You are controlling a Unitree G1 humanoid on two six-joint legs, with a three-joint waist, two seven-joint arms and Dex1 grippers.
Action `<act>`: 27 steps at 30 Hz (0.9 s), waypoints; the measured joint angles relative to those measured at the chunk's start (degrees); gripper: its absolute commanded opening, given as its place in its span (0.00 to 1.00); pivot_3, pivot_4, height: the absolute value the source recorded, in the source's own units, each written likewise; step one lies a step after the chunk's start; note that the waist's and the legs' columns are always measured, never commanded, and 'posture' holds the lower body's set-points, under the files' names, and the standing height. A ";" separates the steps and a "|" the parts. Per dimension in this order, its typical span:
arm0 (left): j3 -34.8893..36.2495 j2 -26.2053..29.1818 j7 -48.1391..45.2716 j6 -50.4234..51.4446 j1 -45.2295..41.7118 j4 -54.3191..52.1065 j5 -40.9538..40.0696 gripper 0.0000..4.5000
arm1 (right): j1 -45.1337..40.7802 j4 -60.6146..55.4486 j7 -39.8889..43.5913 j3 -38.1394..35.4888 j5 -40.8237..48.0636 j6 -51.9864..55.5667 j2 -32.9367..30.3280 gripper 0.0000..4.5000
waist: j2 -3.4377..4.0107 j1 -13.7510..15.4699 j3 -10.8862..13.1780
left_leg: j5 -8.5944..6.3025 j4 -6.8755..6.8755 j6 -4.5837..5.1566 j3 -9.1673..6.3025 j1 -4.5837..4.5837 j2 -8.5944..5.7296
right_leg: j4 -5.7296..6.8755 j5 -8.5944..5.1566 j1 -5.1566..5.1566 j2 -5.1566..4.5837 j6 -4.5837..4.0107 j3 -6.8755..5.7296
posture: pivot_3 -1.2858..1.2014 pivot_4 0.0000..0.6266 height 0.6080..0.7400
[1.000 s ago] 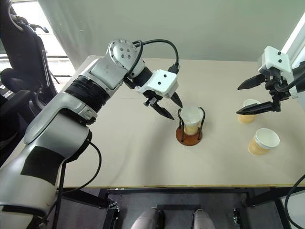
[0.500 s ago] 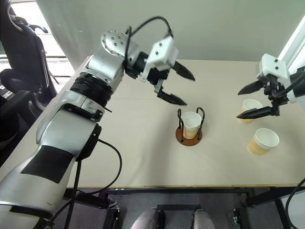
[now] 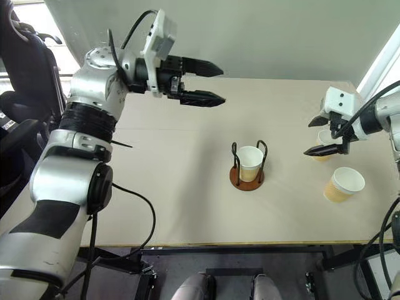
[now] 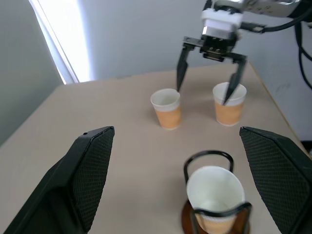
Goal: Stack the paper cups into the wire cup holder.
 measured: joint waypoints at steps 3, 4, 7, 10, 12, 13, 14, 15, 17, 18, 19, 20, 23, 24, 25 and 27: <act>1.43 0.04 0.00 3.58 1.43 -3.68 -1.19 0.98 | -1.45 4.18 -0.85 0.08 -2.62 -3.78 1.14 1.00 | 0.01 0.07 0.00 | 0.00 -0.02 0.01 -0.01 0.01 -0.02 | -0.03 0.01 0.04 -0.03 -0.02 -0.01 | 0.52 0.24 1.00; 1.84 0.12 -0.14 4.75 2.18 -5.00 -1.77 0.98 | -1.86 5.51 -1.32 0.08 -3.37 -4.82 1.39 1.00 | 0.01 0.10 0.00 | 0.00 -0.02 0.02 -0.03 0.03 -0.01 | -0.03 0.01 0.05 -0.06 -0.02 0.03 | 0.52 0.24 1.00; 3.23 0.15 0.77 7.57 4.95 -8.39 -3.01 0.98 | -2.57 10.10 -3.21 0.21 -6.29 -8.03 2.32 1.00 | 0.02 0.02 0.00 | 0.00 -0.04 0.01 -0.05 0.09 0.00 | -0.01 0.04 0.07 -0.08 -0.03 0.01 | 0.52 0.24 1.00; 4.02 0.31 1.31 9.07 7.54 -11.18 -3.96 0.98 | -2.90 14.59 -5.14 0.49 -9.27 -11.11 2.76 1.00 | 0.02 0.03 0.00 | 0.01 -0.05 0.00 -0.06 0.10 0.02 | 0.00 0.08 0.07 -0.07 -0.05 0.00 | 0.52 0.24 1.00; 4.73 0.31 1.66 9.50 8.98 -13.13 -4.81 0.98 | -3.69 17.51 -6.46 0.69 -11.27 -12.82 2.98 1.00 | 0.03 -0.02 0.00 | 0.01 -0.05 0.00 -0.06 0.10 0.02 | 0.00 0.14 0.07 -0.06 -0.05 0.00 | 0.52 0.24 1.00; 4.97 0.40 1.86 9.68 9.49 -13.92 -4.92 0.98 | -4.17 18.85 -7.08 0.98 -12.19 -13.68 3.07 1.00 | 0.03 -0.06 0.00 | 0.01 -0.05 0.00 -0.05 0.11 0.02 | 0.00 0.16 0.07 -0.05 -0.06 0.00 | 0.52 0.24 1.00; 4.98 0.74 1.77 10.11 10.13 -15.07 -4.97 0.98 | -4.96 20.65 -8.21 1.74 -13.73 -14.86 3.26 1.00 | 0.04 -0.14 0.00 | 0.01 -0.06 0.00 -0.04 0.13 0.01 | 0.00 0.17 0.07 -0.05 -0.08 -0.01 | 0.52 0.24 1.00; 4.98 1.11 1.63 10.58 10.55 -15.81 -5.00 0.98 | -5.50 22.23 -9.24 2.14 -14.96 -15.83 3.45 1.00 | 0.03 -0.18 0.00 | 0.01 -0.06 0.00 -0.05 0.13 0.02 | 0.00 0.18 0.08 -0.05 -0.08 -0.01 | 0.52 0.24 1.00; 5.04 1.76 1.60 11.16 11.12 -16.83 -5.10 0.98 | -6.38 25.23 -11.35 2.61 -17.25 -17.33 3.91 1.00 | 0.04 -0.23 0.00 | 0.01 -0.06 -0.01 -0.05 0.14 0.02 | 0.00 0.22 0.08 -0.05 -0.10 -0.01 | 0.52 0.24 1.00; 5.19 1.91 1.68 11.49 11.21 -16.96 -5.23 0.98 | -6.86 26.59 -12.25 2.86 -18.24 -17.94 4.26 1.00 | 0.04 -0.25 0.00 | 0.01 -0.06 -0.01 -0.06 0.14 0.02 | 0.00 0.24 0.08 -0.05 -0.10 0.00 | 0.52 0.24 1.00; 5.32 1.98 1.81 11.92 11.32 -17.19 -5.40 0.98 | -7.30 27.77 -13.10 3.14 -19.13 -18.59 4.63 1.00 | 0.04 -0.28 0.00 | 0.02 -0.06 -0.01 -0.06 0.14 0.02 | 0.00 0.27 0.08 -0.05 -0.11 0.00 | 0.52 0.24 1.00; 5.35 1.99 1.96 12.21 11.53 -17.72 -5.62 0.98 | -7.66 28.70 -13.72 3.40 -19.87 -19.17 4.88 1.00 | 0.04 -0.27 0.00 | 0.02 -0.06 -0.02 -0.06 0.14 0.02 | -0.01 0.28 0.08 -0.05 -0.12 0.00 | 0.52 0.24 1.00; 5.74 2.11 2.75 12.58 12.38 -19.24 -6.43 0.98 | -8.59 31.02 -15.53 3.91 -21.64 -20.67 5.79 1.00 | 0.04 -0.29 0.00 | 0.02 -0.06 -0.02 -0.06 0.14 0.02 | -0.01 0.29 0.09 -0.06 -0.13 0.01 | 0.52 0.24 1.00; 5.96 2.17 3.13 12.60 12.79 -19.57 -6.52 0.98 | -8.78 31.52 -16.12 4.03 -22.16 -21.00 6.17 1.00 | 0.04 -0.32 -0.01 | 0.02 -0.06 -0.02 -0.06 0.16 0.02 | -0.01 0.29 0.09 -0.06 -0.13 0.01 | 0.52 0.24 1.00; 6.21 2.25 3.34 12.61 13.33 -20.06 -6.62 0.98 | -8.92 32.07 -16.64 4.15 -22.67 -21.46 6.54 1.00 | 0.04 -0.36 -0.01 | 0.02 -0.09 -0.02 -0.06 0.17 0.02 | -0.01 0.29 0.08 -0.06 -0.13 0.01 | 0.52 0.24 1.00; 6.48 2.45 3.58 12.77 14.07 -20.44 -6.89 0.98 | -8.93 33.07 -17.75 4.49 -23.74 -22.30 7.18 1.00 | 0.04 -0.34 -0.01 | 0.02 -0.12 -0.03 -0.07 0.16 0.02 | -0.01 0.29 0.08 -0.06 -0.14 0.00 | 0.52 0.24 1.00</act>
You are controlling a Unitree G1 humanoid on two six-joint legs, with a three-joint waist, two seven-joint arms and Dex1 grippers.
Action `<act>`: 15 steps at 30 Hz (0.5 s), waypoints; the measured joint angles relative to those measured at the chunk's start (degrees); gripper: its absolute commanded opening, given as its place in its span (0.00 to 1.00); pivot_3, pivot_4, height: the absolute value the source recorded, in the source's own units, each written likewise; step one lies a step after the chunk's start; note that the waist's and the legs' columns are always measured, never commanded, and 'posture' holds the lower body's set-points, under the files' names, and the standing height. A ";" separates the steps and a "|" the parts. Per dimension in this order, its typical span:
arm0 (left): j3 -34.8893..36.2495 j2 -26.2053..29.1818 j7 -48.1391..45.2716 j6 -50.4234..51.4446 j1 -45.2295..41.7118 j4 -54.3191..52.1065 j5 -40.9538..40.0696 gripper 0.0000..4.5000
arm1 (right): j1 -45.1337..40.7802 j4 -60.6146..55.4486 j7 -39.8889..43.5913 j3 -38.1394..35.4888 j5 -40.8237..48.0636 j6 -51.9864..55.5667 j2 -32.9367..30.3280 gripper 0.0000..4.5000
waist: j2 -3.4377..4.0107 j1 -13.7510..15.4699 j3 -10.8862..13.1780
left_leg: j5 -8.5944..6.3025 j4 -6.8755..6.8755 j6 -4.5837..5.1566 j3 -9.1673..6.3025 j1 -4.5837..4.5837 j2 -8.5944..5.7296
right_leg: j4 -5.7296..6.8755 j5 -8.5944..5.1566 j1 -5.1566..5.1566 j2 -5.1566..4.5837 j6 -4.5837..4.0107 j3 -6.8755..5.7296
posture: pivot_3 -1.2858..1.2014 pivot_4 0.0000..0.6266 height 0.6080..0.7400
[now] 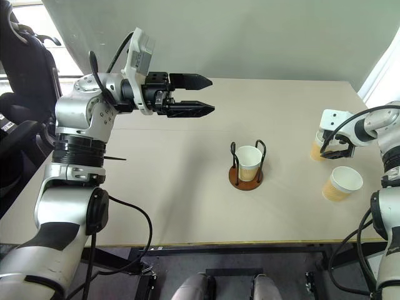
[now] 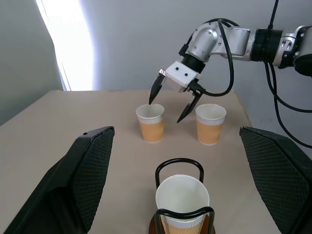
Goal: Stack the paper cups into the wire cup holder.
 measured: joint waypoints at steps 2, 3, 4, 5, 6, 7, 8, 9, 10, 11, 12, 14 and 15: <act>0.19 0.28 0.32 0.18 0.36 -0.31 -0.30 0.98 | 0.00 0.79 -0.84 0.52 -1.32 -0.76 0.55 1.00 | 0.00 0.02 0.00 | 0.00 -0.03 0.00 0.00 0.00 0.00 | -0.02 0.00 0.00 0.00 0.00 0.00 | 0.52 0.24 1.00; 0.41 0.38 0.68 0.22 0.45 -0.59 -0.32 0.98 | 0.00 1.24 -1.32 0.88 -1.96 -1.03 0.78 1.00 | 0.00 0.03 0.00 | 0.00 -0.04 -0.01 0.00 -0.01 0.00 | -0.05 0.00 0.00 0.00 0.00 0.00 | 0.52 0.24 1.00; 0.64 0.47 0.91 0.21 0.46 -0.80 -0.33 0.98 | 0.00 1.69 -1.77 1.29 -2.66 -1.38 1.00 1.00 | 0.00 0.03 0.00 | -0.01 -0.06 -0.02 0.00 -0.01 0.00 | -0.06 0.00 0.00 0.00 0.00 0.00 | 0.52 0.24 1.00; 0.87 0.57 1.11 0.18 0.46 -0.90 -0.36 0.98 | 0.00 2.21 -2.37 1.76 -3.38 -1.80 1.24 1.00 | 0.00 0.04 0.00 | -0.01 -0.07 -0.02 0.00 -0.01 -0.01 | -0.07 0.00 0.00 -0.01 -0.01 0.00 | 0.52 0.24 1.00; 0.99 0.70 1.25 0.16 0.47 -0.90 -0.36 0.98 | 0.00 2.59 -2.78 1.98 -3.94 -2.00 1.48 1.00 | 0.00 0.03 0.00 | -0.01 -0.10 -0.02 0.00 -0.01 -0.01 | -0.07 0.00 -0.01 -0.02 -0.01 0.00 | 0.52 0.24 1.00; 1.01 0.77 1.39 0.14 0.50 -0.93 -0.36 0.98 | 0.00 2.96 -3.36 2.20 -4.50 -2.15 1.64 1.00 | 0.00 0.04 0.00 | -0.01 -0.12 -0.02 0.00 -0.01 -0.01 | -0.08 0.00 -0.01 -0.02 -0.01 0.00 | 0.52 0.24 1.00; 1.01 0.81 1.58 0.11 0.55 -1.01 -0.36 0.98 | -0.01 3.31 -3.92 2.34 -5.10 -2.31 1.69 1.00 | 0.00 0.07 0.00 | -0.01 -0.15 -0.03 0.00 0.00 -0.01 | -0.07 0.00 -0.02 -0.02 -0.01 -0.01 | 0.52 0.24 1.00; 1.02 0.87 1.81 0.10 0.63 -1.14 -0.36 0.98 | -0.06 3.76 -4.46 2.43 -5.58 -2.44 1.72 1.00 | 0.00 0.07 0.00 | -0.02 -0.17 -0.03 -0.01 0.00 -0.01 | -0.07 0.00 -0.02 -0.02 -0.01 -0.01 | 0.52 0.24 1.00; 1.03 0.93 1.97 0.09 0.80 -1.42 -0.36 0.98 | -0.11 4.21 -4.87 2.46 -5.98 -2.47 1.73 1.00 | 0.00 0.08 0.00 | -0.02 -0.19 -0.04 -0.01 0.00 -0.01 | -0.08 0.00 -0.02 -0.02 -0.01 -0.01 | 0.52 0.24 1.00; 1.03 0.98 2.04 0.05 1.03 -1.71 -0.36 0.98 | -0.12 4.55 -5.09 2.46 -6.22 -2.47 1.73 1.00 | 0.00 0.06 0.00 | -0.03 -0.22 -0.05 -0.01 0.01 -0.01 | -0.08 0.00 -0.02 -0.02 -0.01 -0.01 | 0.52 0.24 1.00; 1.03 1.01 2.15 0.00 1.26 -1.89 -0.36 0.98 | -0.17 4.81 -5.26 2.46 -6.44 -2.47 1.74 1.00 | 0.00 0.04 0.00 | -0.03 -0.23 -0.05 -0.01 0.01 -0.01 | -0.08 0.00 -0.03 -0.02 -0.01 -0.01 | 0.52 0.24 1.00; 1.02 1.10 2.27 -0.09 1.55 -2.06 -0.35 0.98 | -0.40 5.37 -5.81 2.46 -7.22 -2.45 1.75 1.00 | 0.00 0.03 0.00 | -0.03 -0.26 -0.06 -0.01 0.01 -0.01 | -0.08 0.00 -0.05 -0.02 -0.01 -0.01 | 0.52 0.24 1.00; 1.02 1.19 2.27 -0.09 1.62 -2.13 -0.35 0.98 | -0.51 5.59 -6.14 2.46 -7.44 -2.45 1.75 1.00 | 0.00 0.03 0.00 | -0.03 -0.28 -0.06 -0.01 0.01 0.00 | -0.08 0.00 -0.06 -0.02 -0.01 -0.02 | 0.52 0.24 1.00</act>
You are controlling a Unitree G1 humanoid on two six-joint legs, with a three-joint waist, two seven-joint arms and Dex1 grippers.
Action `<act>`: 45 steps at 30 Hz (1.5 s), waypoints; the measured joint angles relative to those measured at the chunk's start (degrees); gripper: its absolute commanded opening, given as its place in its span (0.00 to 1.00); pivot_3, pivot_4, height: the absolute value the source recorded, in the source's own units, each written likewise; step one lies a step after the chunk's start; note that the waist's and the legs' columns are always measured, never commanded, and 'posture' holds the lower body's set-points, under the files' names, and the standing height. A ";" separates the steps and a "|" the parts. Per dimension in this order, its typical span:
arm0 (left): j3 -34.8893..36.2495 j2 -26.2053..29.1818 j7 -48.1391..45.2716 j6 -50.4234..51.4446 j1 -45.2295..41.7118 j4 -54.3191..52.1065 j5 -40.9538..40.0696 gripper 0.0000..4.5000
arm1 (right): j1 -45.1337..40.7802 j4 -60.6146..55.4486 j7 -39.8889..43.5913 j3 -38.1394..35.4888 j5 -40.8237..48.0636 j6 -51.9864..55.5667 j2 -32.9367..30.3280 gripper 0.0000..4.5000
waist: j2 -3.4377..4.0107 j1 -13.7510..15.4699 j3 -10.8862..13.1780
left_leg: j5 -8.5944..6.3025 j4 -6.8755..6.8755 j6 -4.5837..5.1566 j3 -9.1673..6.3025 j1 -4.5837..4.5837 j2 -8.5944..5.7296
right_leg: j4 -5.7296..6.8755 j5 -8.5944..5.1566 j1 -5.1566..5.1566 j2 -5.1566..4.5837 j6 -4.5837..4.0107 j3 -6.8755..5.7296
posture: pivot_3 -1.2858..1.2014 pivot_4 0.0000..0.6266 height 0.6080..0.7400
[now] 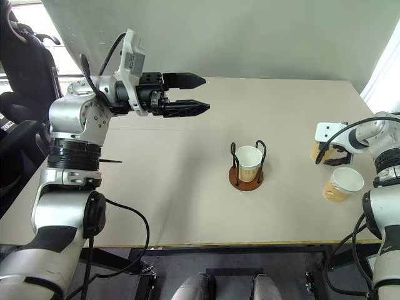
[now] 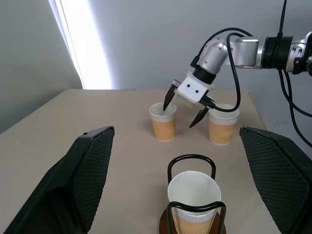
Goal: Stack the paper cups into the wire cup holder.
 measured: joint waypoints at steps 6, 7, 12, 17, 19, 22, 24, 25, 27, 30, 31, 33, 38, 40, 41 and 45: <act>0.01 0.26 -0.33 0.31 0.13 -0.85 -0.32 0.99 | -0.20 0.93 -1.40 0.00 -0.95 0.35 0.96 0.88 | 0.00 -0.02 0.00 | -0.01 -0.01 -0.02 -0.02 0.01 0.00 | 0.00 -0.01 0.00 0.00 -0.02 0.00 | 0.52 0.24 1.00; 0.02 0.29 -0.50 0.87 0.13 -0.84 -0.52 0.99 | -0.20 0.93 -1.87 0.00 -0.99 0.46 1.22 0.80 | 0.00 -0.02 0.00 | -0.01 -0.01 -0.02 -0.02 0.00 0.00 | 0.00 -0.01 0.00 0.00 -0.02 -0.01 | 0.52 0.24 1.00; 0.11 0.44 -0.76 2.21 0.13 0.07 -1.44 0.99 | -0.21 0.92 -2.74 0.07 -1.65 0.47 2.64 0.41 | 0.00 -0.01 0.00 | -0.02 -0.02 -0.03 -0.03 0.01 0.00 | 0.00 -0.05 0.00 0.00 -0.08 -0.01 | 0.52 0.24 1.00; -0.25 1.84 -3.59 0.77 0.34 1.82 -1.19 0.99 | -0.30 0.88 -1.67 0.07 -1.99 0.35 3.01 0.01 | 0.00 0.00 0.00 | -0.05 -0.07 -0.09 -0.03 0.00 0.00 | -0.03 -0.09 -0.03 0.00 -0.14 -0.01 | 0.52 0.24 1.00; -0.62 2.83 -5.50 0.26 0.77 2.57 -1.11 0.99 | -0.31 0.82 -0.23 0.07 -1.99 0.19 3.02 0.01 | 0.00 -0.02 0.00 | -0.06 -0.10 -0.10 -0.03 0.00 0.00 | -0.02 -0.10 -0.05 0.01 -0.17 -0.01 | 0.52 0.24 1.00; -2.30 5.22 -9.33 -1.84 1.34 4.91 0.64 0.99 | -0.32 -0.03 3.34 -0.03 -1.72 0.00 2.95 0.01 | 0.00 -0.04 0.00 | -0.07 -0.15 -0.11 -0.06 -0.02 0.01 | -0.02 -0.13 -0.09 0.01 -0.22 -0.03 | 0.52 0.24 1.00; -2.81 6.12 -11.07 -3.32 1.40 6.77 1.66 0.99 | -0.40 -1.23 5.55 -0.16 -0.84 -0.02 2.87 0.01 | 0.00 -0.05 0.00 | -0.07 -0.16 -0.12 -0.08 -0.02 0.01 | -0.02 -0.15 -0.08 0.02 -0.24 -0.04 | 0.52 0.24 1.00; -3.35 6.57 -11.88 -4.27 1.40 7.67 2.51 0.99 | -0.40 -1.84 6.84 -0.23 -0.49 -0.08 2.86 0.01 | 0.00 -0.04 0.00 | -0.07 -0.16 -0.12 -0.09 -0.03 0.01 | -0.02 -0.15 -0.09 0.02 -0.25 -0.04 | 0.52 0.24 1.00; -4.24 7.24 -12.86 -5.79 1.45 9.22 3.56 0.99 | -0.39 -3.29 9.43 -0.40 0.46 -0.07 2.83 0.01 | 0.00 -0.02 0.00 | -0.07 -0.15 -0.12 -0.09 -0.06 0.00 | -0.04 -0.16 -0.10 0.01 -0.26 -0.04 | 0.52 0.24 1.00; -5.17 7.76 -13.09 -7.36 1.49 10.81 4.52 0.99 | -0.34 -6.34 12.82 -0.76 2.08 -0.10 2.29 0.01 | 0.00 -0.02 0.00 | -0.07 -0.17 -0.12 -0.09 -0.08 0.00 | -0.04 -0.19 -0.12 0.01 -0.31 -0.04 | 0.52 0.24 1.00; -5.66 7.87 -13.12 -7.96 1.50 11.16 4.73 0.99 | -0.13 -8.27 14.21 -1.00 2.78 -0.04 1.76 0.01 | 0.00 0.00 0.00 | -0.07 -0.18 -0.12 -0.09 -0.09 0.00 | -0.04 -0.20 -0.13 0.01 -0.33 -0.05 | 0.52 0.24 1.00; -6.31 7.85 -13.16 -8.60 1.59 11.58 4.80 0.99 | 0.43 -12.34 16.87 -1.97 4.52 0.39 0.81 0.01 | 0.00 -0.01 0.00 | -0.08 -0.20 -0.14 -0.09 -0.09 0.00 | -0.05 -0.21 -0.13 0.01 -0.35 -0.05 | 0.52 0.24 1.00; -8.36 7.86 -13.24 -10.63 2.37 12.18 4.80 0.99 | 3.01 -23.49 21.90 -3.51 8.30 3.35 -1.64 0.01 | 0.00 -0.08 0.00 | -0.10 -0.23 -0.17 -0.10 -0.09 0.01 | -0.04 -0.24 -0.14 0.02 -0.38 -0.08 | 0.52 0.24 1.00; -8.85 7.86 -13.27 -11.15 2.38 12.74 4.80 0.99 | 4.32 -28.22 24.04 -4.24 9.81 5.61 -2.30 0.01 | 0.00 -0.12 0.00 | -0.10 -0.21 -0.17 -0.10 -0.09 0.01 | -0.03 -0.23 -0.15 0.02 -0.38 -0.07 | 0.52 0.24 1.00; -9.01 7.86 -13.29 -11.49 2.38 12.90 4.80 0.99 | 4.79 -30.96 25.04 -4.55 10.72 6.93 -2.64 0.01 | 0.00 -0.17 0.00 | -0.09 -0.22 -0.18 -0.10 -0.09 0.01 | -0.03 -0.23 -0.15 0.03 -0.38 -0.07 | 0.52 0.24 1.00; -9.52 7.82 -13.32 -13.29 2.38 13.95 4.79 0.99 | 5.15 -41.70 28.66 -6.38 14.61 14.85 -3.02 0.01 | 0.00 -0.36 0.00 | -0.07 -0.20 -0.18 -0.10 -0.08 0.02 | -0.01 -0.24 -0.15 0.05 -0.38 -0.07 | 0.52 0.24 1.00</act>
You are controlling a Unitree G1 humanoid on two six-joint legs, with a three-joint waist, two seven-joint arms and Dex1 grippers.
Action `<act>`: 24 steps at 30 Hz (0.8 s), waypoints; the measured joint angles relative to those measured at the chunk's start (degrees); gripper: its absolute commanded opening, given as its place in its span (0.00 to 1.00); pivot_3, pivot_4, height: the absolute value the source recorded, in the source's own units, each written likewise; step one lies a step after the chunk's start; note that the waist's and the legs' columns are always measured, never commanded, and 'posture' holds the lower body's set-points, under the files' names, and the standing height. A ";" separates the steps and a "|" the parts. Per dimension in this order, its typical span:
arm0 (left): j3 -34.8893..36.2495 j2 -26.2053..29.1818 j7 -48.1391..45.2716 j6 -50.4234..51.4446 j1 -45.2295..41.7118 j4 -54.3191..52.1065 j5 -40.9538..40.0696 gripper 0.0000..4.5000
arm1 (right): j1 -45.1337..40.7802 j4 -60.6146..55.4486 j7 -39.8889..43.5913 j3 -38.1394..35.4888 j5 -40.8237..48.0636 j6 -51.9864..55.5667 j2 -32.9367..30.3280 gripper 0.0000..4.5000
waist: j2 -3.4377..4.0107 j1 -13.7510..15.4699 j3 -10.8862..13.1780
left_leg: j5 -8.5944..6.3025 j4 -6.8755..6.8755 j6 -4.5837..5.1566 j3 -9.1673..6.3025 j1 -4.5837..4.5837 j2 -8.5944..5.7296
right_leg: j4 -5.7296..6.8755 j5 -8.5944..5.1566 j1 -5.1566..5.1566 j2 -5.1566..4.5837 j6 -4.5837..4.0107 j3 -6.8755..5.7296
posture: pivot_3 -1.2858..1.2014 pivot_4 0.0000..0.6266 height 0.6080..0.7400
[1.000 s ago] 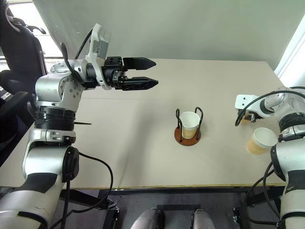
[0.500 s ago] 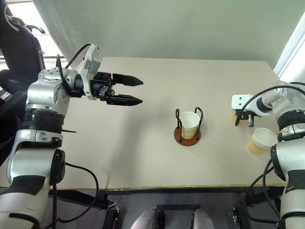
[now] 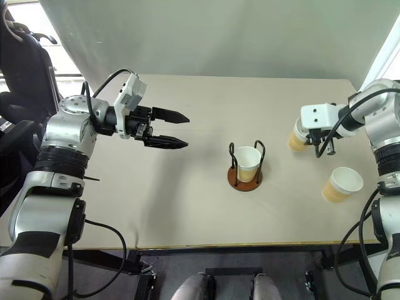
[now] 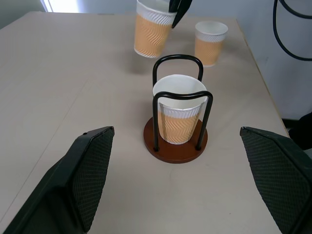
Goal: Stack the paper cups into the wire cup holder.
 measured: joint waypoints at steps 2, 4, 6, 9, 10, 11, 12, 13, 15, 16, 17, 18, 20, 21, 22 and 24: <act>-0.40 -0.17 -0.01 -0.95 -0.01 1.07 0.00 0.99 | -0.05 -5.45 1.33 -1.07 2.46 5.07 0.14 0.01 | 0.00 -0.03 0.00 | 0.02 -0.01 -0.01 0.00 0.01 0.00 | 0.01 -0.02 0.00 0.01 -0.02 0.00 | 0.52 0.24 1.00; -1.05 -0.58 -0.02 -2.07 -0.02 2.33 0.01 0.99 | -0.12 -11.15 2.47 -1.55 4.67 10.56 0.45 0.01 | 0.00 -0.01 0.00 | 0.04 0.00 -0.03 -0.01 0.00 -0.01 | 0.00 -0.03 0.00 0.01 -0.03 0.00 | 0.52 0.24 1.00; -1.76 -1.11 -0.02 -2.95 -0.07 3.44 0.02 0.99 | -0.17 -16.05 3.08 -1.55 6.70 15.19 0.66 0.01 | 0.00 0.03 0.00 | 0.05 0.01 -0.03 -0.01 -0.02 -0.01 | -0.01 -0.03 0.00 0.01 -0.04 0.00 | 0.52 0.24 1.00; -2.34 -1.59 -0.03 -4.04 -0.19 4.61 0.00 0.99 | -0.48 -22.15 3.41 -1.55 9.56 21.83 0.68 0.01 | 0.00 0.04 0.00 | 0.06 0.01 -0.03 0.00 -0.03 -0.02 | -0.01 -0.05 -0.01 0.02 -0.05 0.00 | 0.52 0.24 1.00; -2.38 -1.80 -0.03 -4.22 -0.28 4.94 -0.01 0.99 | -0.73 -23.93 3.43 -1.55 10.44 24.02 0.75 0.01 | 0.00 0.03 0.00 | 0.06 0.01 -0.03 0.00 -0.03 -0.02 | 0.00 -0.06 -0.02 0.02 -0.04 0.00 | 0.52 0.24 1.00; -2.43 -2.04 -0.03 -4.37 -0.32 5.11 -0.02 0.99 | -1.22 -25.55 3.44 -1.55 11.27 26.29 1.08 0.01 | 0.00 0.01 0.00 | 0.07 0.01 -0.04 0.00 -0.02 -0.01 | 0.01 -0.08 -0.02 0.02 -0.03 0.00 | 0.52 0.24 1.00; -2.53 -2.42 -0.03 -4.54 -0.42 5.31 -0.04 0.99 | -1.74 -27.18 3.44 -1.55 12.32 28.86 1.44 0.01 | 0.00 0.01 0.00 | 0.08 0.00 -0.06 -0.01 -0.02 -0.02 | 0.02 -0.09 -0.03 0.03 -0.03 -0.01 | 0.52 0.24 1.00; -2.85 -2.70 -0.04 -4.66 -0.48 5.39 -0.05 0.99 | -2.31 -28.62 3.42 -1.55 13.23 30.93 1.88 0.01 | 0.00 0.01 0.00 | 0.10 0.00 -0.08 0.00 -0.02 -0.01 | 0.02 -0.10 -0.04 0.03 -0.03 -0.01 | 0.52 0.24 1.00; -3.15 -3.14 -0.04 -4.76 -0.53 5.40 -0.07 0.99 | -3.20 -31.53 3.30 -1.55 15.08 34.99 2.45 0.01 | 0.00 0.01 0.00 | 0.12 -0.01 -0.10 -0.01 -0.03 -0.01 | 0.03 -0.12 -0.05 0.05 -0.04 -0.01 | 0.52 0.24 1.00; -3.22 -3.20 -0.04 -4.80 -0.56 5.45 -0.08 0.99 | -3.43 -32.40 3.26 -1.55 15.76 36.27 2.57 0.01 | 0.00 0.02 0.00 | 0.12 0.00 -0.10 -0.01 -0.03 -0.01 | 0.03 -0.13 -0.05 0.05 -0.04 -0.01 | 0.52 0.24 1.00; -3.26 -3.25 -0.04 -4.88 -0.64 5.57 -0.08 0.99 | -3.51 -33.20 3.17 -1.55 16.51 37.79 2.59 0.01 | 0.00 0.03 0.00 | 0.12 0.00 -0.09 0.00 -0.03 -0.02 | 0.02 -0.14 -0.04 0.05 -0.05 -0.01 | 0.52 0.24 1.00; -3.27 -3.35 -0.05 -4.96 -0.80 5.77 -0.08 0.99 | -3.51 -33.89 2.88 -1.55 17.15 39.16 2.71 0.01 | 0.00 0.04 0.00 | 0.13 0.01 -0.09 0.00 -0.03 -0.02 | 0.03 -0.14 -0.04 0.05 -0.05 0.00 | 0.52 0.24 1.00; -3.35 -3.99 -0.05 -5.21 -1.41 6.16 -0.07 0.99 | -3.51 -35.07 2.07 -1.52 18.33 41.46 3.21 0.01 | 0.00 0.09 0.00 | 0.18 0.01 -0.11 0.00 -0.03 -0.02 | 0.03 -0.15 -0.04 0.05 -0.05 0.00 | 0.52 0.24 1.00; -3.37 -4.35 -0.05 -5.31 -1.68 6.27 -0.07 0.99 | -3.50 -35.67 1.67 -1.43 18.77 42.18 3.43 0.01 | 0.00 0.09 0.00 | 0.19 0.01 -0.11 0.00 -0.03 -0.02 | 0.04 -0.15 -0.05 0.05 -0.05 0.00 | 0.52 0.24 1.00; -3.42 -4.74 -0.05 -5.47 -1.98 6.43 -0.07 0.99 | -3.48 -36.30 1.26 -1.12 19.25 42.66 3.53 0.01 | 0.00 0.10 0.00 | 0.20 0.00 -0.12 0.00 -0.03 -0.02 | 0.04 -0.16 -0.05 0.05 -0.05 0.00 | 0.52 0.24 1.00; -3.54 -5.02 -0.06 -5.90 -2.41 7.01 -0.06 0.99 | -2.93 -36.73 0.22 -0.78 19.46 42.70 3.54 0.01 | 0.00 0.06 0.00 | 0.21 0.01 -0.12 -0.01 -0.02 -0.02 | 0.06 -0.17 -0.05 0.05 -0.04 0.00 | 0.52 0.24 1.00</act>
